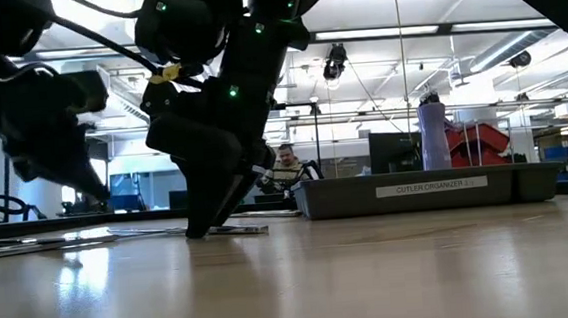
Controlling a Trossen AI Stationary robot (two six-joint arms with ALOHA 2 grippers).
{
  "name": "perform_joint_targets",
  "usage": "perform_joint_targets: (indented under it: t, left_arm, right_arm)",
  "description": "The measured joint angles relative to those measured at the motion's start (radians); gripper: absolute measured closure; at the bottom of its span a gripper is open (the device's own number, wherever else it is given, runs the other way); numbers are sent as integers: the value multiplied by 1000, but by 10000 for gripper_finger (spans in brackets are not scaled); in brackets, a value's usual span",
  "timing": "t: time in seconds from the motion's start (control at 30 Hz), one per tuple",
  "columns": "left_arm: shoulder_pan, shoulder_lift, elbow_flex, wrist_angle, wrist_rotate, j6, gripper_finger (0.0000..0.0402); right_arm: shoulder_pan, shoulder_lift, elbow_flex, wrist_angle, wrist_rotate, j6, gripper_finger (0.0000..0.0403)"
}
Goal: Sort silverware
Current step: Put the silver knife into the gray silverware tray
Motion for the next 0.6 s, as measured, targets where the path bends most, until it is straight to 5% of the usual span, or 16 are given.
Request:
perform_joint_targets:
  t: [0.6]
  left_arm:
    - [93,317,-9,119,28,-89,401]
  right_arm:
    - [-1,-28,-5,13,38,-48,219]
